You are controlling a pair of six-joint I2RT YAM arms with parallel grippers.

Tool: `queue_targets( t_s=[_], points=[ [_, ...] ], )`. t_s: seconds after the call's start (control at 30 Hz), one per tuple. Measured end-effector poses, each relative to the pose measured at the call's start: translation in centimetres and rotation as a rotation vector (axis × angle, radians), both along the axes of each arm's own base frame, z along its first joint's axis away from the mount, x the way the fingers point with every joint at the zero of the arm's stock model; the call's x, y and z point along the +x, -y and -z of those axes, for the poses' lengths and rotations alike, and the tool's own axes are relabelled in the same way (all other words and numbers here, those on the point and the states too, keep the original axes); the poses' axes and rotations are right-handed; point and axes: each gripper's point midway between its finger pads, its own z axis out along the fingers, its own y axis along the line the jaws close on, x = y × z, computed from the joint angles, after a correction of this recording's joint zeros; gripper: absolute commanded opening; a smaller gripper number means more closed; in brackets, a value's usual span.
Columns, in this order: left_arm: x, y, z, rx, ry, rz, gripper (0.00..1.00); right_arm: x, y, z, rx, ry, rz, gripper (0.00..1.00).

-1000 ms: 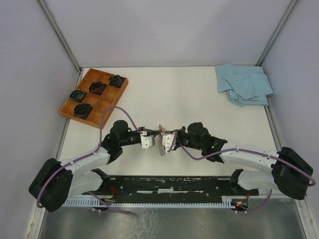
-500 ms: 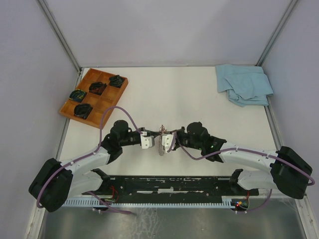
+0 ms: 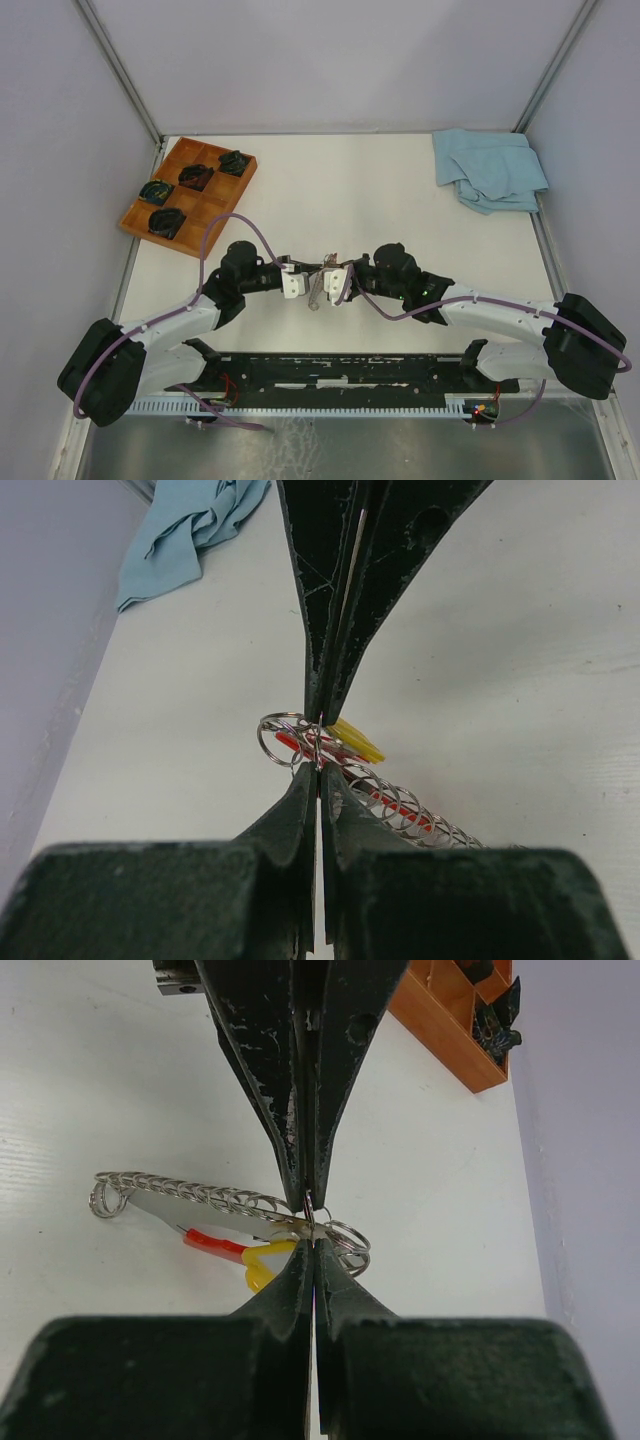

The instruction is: Put the keys on the keyring

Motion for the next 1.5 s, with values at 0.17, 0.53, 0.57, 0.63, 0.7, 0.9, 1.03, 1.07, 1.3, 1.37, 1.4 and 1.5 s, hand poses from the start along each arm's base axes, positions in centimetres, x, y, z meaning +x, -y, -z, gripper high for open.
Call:
queue_targets(
  t_s=[0.17,0.53,0.57,0.63,0.7,0.9,1.03,1.07,1.3,1.37,1.4,1.5],
  points=[
    [0.1,0.0,0.0,-0.001,0.0,-0.003,0.03,-0.1,-0.2,-0.3,0.01,-0.005,-0.01,0.0],
    [0.1,-0.1,-0.7,-0.023,0.001,-0.011,0.03,-0.2,-0.8,-1.2,0.056,-0.019,-0.006,0.0],
    [0.1,0.0,-1.0,-0.032,0.005,-0.011,0.03,-0.3,-0.9,-1.3,0.062,-0.022,-0.009,0.01],
    [0.1,0.0,-1.5,-0.049,0.009,-0.012,0.03,-0.3,-1.1,-1.7,0.077,-0.021,-0.011,0.01],
    [0.1,-0.1,-1.9,-0.062,0.016,-0.017,0.03,-0.2,-1.2,-2.0,0.091,-0.021,-0.008,0.01],
    [0.0,-0.1,-2.1,-0.083,0.011,-0.024,0.03,-0.3,-1.3,-2.3,0.115,-0.045,-0.006,0.01],
    [0.2,-0.2,-2.5,-0.115,0.003,-0.045,0.03,0.0,-1.3,-2.7,0.14,-0.053,-0.007,0.01],
    [0.3,-0.2,-2.6,-0.127,0.001,-0.052,0.03,0.1,-1.3,-2.9,0.149,-0.051,-0.008,0.01],
    [0.4,-0.1,-2.9,-0.2,-0.055,-0.078,0.03,0.4,-0.9,-3.0,0.191,-0.022,-0.012,0.0],
    [0.3,0.0,-3.0,-0.222,-0.08,-0.08,0.03,0.5,-0.8,-2.9,0.2,-0.005,-0.015,0.01],
    [0.3,0.0,-3.0,-0.232,-0.09,-0.082,0.03,0.5,-0.7,-3.0,0.204,0.004,-0.016,0.01],
    [0.2,0.1,-3.2,-0.266,-0.121,-0.086,0.03,0.6,-0.6,-3.0,0.212,0.029,-0.021,0.01]
  ],
)
